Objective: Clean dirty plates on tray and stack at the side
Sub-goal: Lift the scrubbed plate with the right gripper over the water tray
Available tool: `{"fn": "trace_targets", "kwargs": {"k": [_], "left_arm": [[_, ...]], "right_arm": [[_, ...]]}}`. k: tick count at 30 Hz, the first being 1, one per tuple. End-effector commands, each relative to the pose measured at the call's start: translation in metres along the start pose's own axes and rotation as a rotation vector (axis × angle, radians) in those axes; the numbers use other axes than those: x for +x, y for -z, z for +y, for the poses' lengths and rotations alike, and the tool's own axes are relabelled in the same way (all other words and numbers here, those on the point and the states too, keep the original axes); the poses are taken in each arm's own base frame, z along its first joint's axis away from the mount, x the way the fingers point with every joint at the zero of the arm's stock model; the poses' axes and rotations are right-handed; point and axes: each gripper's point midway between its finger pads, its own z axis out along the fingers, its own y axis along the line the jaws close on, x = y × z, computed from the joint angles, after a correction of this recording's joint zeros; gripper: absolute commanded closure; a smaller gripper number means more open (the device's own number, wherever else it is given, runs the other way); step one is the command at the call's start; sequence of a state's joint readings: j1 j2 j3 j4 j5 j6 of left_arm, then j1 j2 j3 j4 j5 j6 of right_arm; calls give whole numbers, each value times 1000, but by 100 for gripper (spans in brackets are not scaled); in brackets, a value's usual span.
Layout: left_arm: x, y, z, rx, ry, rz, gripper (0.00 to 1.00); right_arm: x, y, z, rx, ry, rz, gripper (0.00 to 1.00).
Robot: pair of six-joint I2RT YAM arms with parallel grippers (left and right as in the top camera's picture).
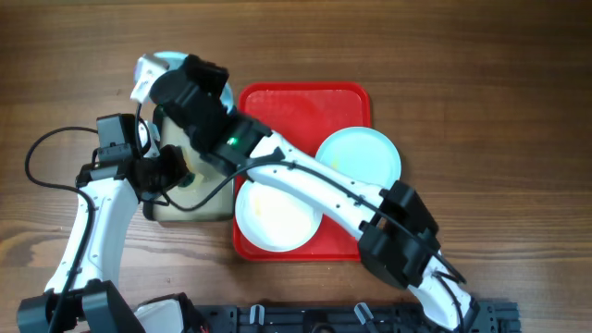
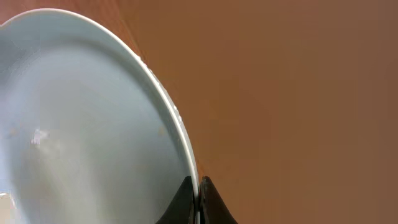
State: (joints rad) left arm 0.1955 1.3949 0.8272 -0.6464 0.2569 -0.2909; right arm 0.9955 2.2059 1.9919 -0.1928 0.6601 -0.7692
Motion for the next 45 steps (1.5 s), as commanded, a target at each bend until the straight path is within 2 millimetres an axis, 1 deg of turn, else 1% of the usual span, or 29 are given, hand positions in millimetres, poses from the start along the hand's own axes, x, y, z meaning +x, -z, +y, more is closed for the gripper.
{"fn": "trace_targets", "kwargs": {"k": [1,2,3,4,6,9,39,40,41,42,44,45], "left_arm": [[1,1,-3,17,-1,1,96],[1,1,-3,17,-1,1,96],[1,1,-3,17,-1,1,96],[1,1,-3,17,-1,1,96],[1,1,-3,18,-1,1,95],[1,1,-3,18,-1,1,95],[1,1,-3,18,-1,1,95],[1,1,-3,18,-1,1,95],[1,1,-3,18,-1,1,95],[1,1,-3,18,-1,1,95],[1,1,-3,18,-1,1,95],[1,1,-3,18,-1,1,95]], "right_arm": [[-15,10,10,12,158,-20,96],[-20,13,13,11,239,-29,96],[-20,15,12,27,306,-19,96],[-20,17,10,41,318,-9,96],[-22,18,4,71,311,0,96],[-24,18,1,84,299,-6,96],[-24,18,1,84,289,-7,96],[-24,18,1,83,234,-9,96],[-22,16,1,76,64,-13,96],[-14,10,7,28,-107,-14,96],[8,-4,38,-207,-315,5,96],[20,-9,44,-279,-428,40,96]]}}
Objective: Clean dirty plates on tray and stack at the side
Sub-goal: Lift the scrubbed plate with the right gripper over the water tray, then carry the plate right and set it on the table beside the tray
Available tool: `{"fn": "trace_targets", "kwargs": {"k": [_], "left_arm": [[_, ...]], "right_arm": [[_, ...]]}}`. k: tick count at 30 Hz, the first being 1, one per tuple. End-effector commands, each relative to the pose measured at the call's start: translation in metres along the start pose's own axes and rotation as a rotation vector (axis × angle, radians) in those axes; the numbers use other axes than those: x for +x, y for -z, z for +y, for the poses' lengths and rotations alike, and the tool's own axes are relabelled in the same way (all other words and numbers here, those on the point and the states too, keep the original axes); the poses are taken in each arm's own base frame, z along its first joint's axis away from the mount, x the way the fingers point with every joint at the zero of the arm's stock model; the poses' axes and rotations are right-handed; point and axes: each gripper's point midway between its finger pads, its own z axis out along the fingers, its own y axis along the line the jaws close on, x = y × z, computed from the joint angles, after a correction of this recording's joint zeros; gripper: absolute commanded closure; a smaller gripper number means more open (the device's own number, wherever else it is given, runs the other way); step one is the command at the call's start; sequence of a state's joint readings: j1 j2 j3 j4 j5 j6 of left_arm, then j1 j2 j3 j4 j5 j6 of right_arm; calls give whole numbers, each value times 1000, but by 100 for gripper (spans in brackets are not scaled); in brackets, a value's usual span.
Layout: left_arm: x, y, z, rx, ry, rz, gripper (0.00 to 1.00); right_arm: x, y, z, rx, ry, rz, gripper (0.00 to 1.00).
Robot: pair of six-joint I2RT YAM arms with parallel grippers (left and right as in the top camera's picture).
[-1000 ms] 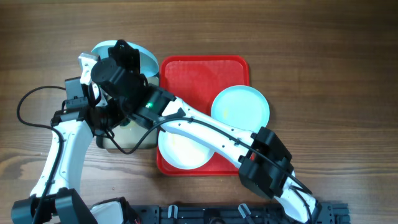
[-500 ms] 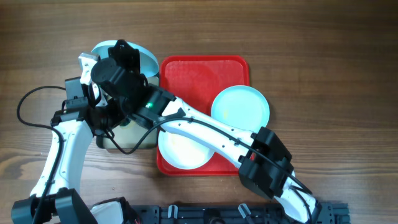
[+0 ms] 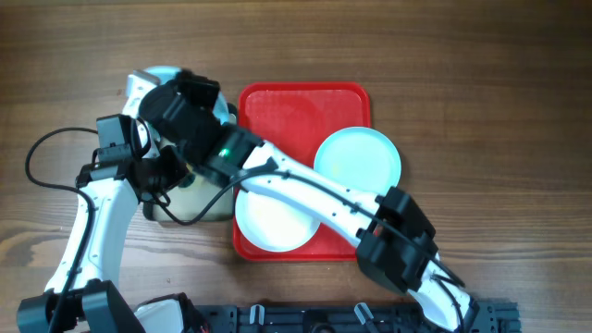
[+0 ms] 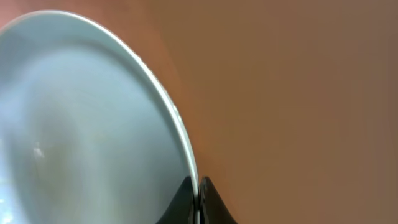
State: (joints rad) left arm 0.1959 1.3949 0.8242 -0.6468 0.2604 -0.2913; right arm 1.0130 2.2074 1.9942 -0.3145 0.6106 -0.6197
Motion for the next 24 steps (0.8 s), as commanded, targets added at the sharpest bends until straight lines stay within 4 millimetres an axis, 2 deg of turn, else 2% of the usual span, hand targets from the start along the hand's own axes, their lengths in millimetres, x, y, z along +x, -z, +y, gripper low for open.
{"fn": "trace_targets", "kwargs": {"k": [1,6,14,17,19,20,22,24], "left_arm": [[0,1,-3,16,-3,-3,95],[0,1,-3,16,-3,-3,95],[0,1,-3,16,-3,-3,95],[0,1,-3,15,-3,-3,95],[0,1,-3,16,-3,-3,95],[0,1,-3,16,-3,-3,95],[0,1,-3,16,-3,-3,95],[0,1,-3,16,-3,-3,95]], "right_arm": [[25,-22,12,-219,-439,26,96],[55,-29,23,-436,-734,132,95],[130,-38,5,-415,-1029,406,96],[136,-33,-3,-606,-1110,396,96],[144,-26,-22,-760,-1200,369,96],[155,-24,-32,-795,-1242,376,96],[192,-26,-54,-776,-1321,437,96],[248,-23,-79,-712,-1416,542,96]]}}
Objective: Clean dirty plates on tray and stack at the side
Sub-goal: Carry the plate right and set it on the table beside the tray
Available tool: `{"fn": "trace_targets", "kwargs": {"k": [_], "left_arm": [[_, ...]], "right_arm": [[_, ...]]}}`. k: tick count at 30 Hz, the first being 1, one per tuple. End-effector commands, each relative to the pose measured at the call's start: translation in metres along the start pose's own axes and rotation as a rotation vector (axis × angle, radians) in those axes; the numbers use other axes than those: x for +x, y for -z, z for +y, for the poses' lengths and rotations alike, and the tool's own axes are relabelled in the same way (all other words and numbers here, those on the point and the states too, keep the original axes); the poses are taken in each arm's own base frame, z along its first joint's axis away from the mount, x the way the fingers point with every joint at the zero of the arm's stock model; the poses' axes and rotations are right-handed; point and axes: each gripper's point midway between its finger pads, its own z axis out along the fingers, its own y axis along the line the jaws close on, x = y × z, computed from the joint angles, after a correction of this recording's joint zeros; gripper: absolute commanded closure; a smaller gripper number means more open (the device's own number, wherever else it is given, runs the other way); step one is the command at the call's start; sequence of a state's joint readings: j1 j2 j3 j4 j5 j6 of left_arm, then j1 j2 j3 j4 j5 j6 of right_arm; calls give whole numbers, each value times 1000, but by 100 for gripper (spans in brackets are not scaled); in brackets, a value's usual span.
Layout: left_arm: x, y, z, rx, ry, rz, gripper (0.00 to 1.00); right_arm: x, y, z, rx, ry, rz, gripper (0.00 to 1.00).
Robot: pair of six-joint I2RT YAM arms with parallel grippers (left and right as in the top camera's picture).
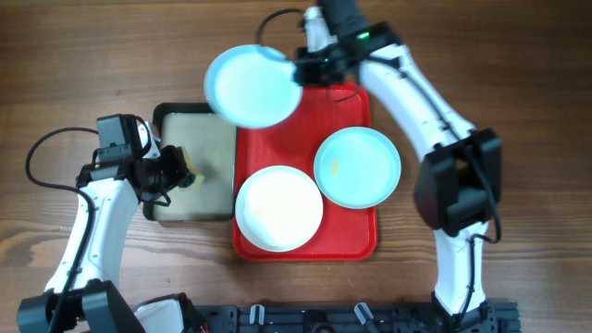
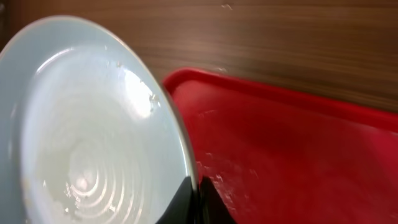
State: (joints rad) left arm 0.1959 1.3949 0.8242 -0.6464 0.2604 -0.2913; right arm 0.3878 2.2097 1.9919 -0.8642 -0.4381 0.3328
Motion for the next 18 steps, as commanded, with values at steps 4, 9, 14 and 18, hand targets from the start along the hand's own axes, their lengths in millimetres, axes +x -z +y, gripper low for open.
{"fn": "trace_targets", "kwargs": {"k": [4,9,14,18], "left_arm": [[-1,1,-4,17,-4,-6,95],[-1,1,-4,17,-4,-7,94],[-2,1,-4,18,-5,-10,94],[-1,1,-4,18,-4,-10,94]], "right_arm": [[-10,73,-120,47,-266,-5,96],[19,126,-213,167,-433,29,96],[71,172,-287,432,-572,124,95],[84,192,-317,623,-649,122,95]]}}
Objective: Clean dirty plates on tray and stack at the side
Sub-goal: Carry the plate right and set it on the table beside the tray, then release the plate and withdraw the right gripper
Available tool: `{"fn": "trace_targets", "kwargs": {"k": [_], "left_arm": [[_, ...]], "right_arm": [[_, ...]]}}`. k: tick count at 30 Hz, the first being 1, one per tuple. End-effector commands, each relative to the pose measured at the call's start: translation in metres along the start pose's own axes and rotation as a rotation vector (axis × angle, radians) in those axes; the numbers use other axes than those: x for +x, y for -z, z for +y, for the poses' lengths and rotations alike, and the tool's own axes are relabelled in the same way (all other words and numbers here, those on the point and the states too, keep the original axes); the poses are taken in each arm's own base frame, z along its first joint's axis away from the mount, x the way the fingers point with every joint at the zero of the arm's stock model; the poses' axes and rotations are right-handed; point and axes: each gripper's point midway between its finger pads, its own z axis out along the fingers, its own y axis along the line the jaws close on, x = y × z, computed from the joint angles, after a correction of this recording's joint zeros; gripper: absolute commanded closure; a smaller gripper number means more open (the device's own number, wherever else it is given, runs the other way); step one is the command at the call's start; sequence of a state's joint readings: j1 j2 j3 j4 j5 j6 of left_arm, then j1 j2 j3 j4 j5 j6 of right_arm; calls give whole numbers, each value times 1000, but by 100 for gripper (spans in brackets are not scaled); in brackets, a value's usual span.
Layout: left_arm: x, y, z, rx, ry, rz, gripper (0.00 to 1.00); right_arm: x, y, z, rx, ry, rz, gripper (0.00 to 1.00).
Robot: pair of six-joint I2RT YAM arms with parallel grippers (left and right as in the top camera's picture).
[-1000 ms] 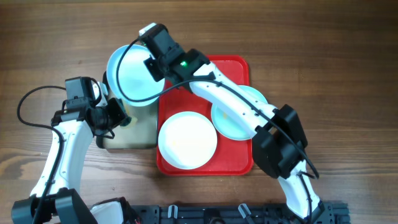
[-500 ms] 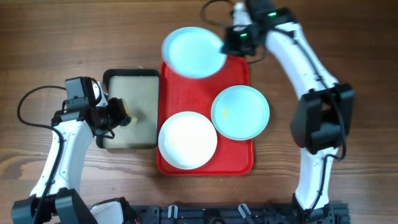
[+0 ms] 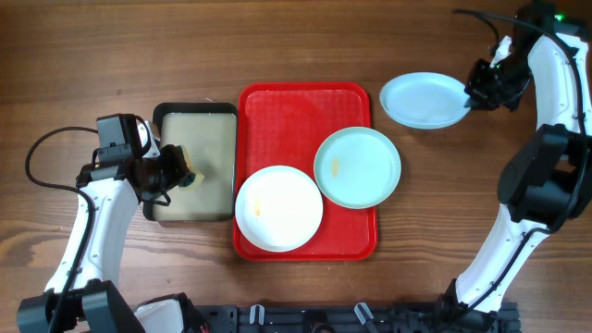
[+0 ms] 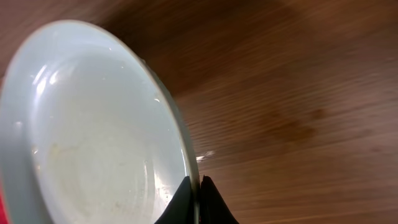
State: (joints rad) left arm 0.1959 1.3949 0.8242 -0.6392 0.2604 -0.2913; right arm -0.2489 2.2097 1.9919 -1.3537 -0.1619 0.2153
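My right gripper point(image 3: 474, 93) is shut on the rim of a pale blue plate point(image 3: 421, 100), holding it over bare wood just right of the red tray point(image 3: 305, 106). In the right wrist view the black fingertips point(image 4: 186, 193) pinch the plate's edge point(image 4: 93, 124), and its inside looks wet and mostly clean. Two plates lie on the tray: a white one point(image 3: 278, 208) at the front and a pale blue one point(image 3: 357, 166) with a small yellow smear. My left gripper point(image 3: 176, 173) holds a yellowish sponge point(image 3: 190, 176) over the basin point(image 3: 199, 125).
The square basin of cloudy water sits against the tray's left side. Brown wooden table point(image 3: 92, 55) surrounds everything. A black cable point(image 3: 42, 162) loops left of the left arm. The right arm point(image 3: 546, 139) runs down the table's right edge.
My right gripper has carried the pale blue plate from over the tray's far left corner to the table right of the tray. The left arm, sponge and tray plates are unchanged.
The right gripper first held the plate over the basin at the left, close to the left gripper's sponge, and was still there at the second moment. Then the plate was above the tray's far left corner. Now it hangs right of the tray.
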Motion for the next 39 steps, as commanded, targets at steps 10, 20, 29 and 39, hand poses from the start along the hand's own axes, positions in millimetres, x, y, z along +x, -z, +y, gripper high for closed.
{"fn": "trace_targets", "kwargs": {"k": [10,20,29,39], "left_arm": [[0,1,-3,16,-3,-3,95],[0,1,-3,16,-3,-3,95],[0,1,-3,15,-3,-4,95],[-2,1,-4,19,-6,-13,95]], "right_arm": [[2,-7,-26,165,-9,-20,95],[34,-79,-43,180,21,71,92],[27,-85,-20,95,169,44,84],[15,32,27,-60,209,-36,60]]}}
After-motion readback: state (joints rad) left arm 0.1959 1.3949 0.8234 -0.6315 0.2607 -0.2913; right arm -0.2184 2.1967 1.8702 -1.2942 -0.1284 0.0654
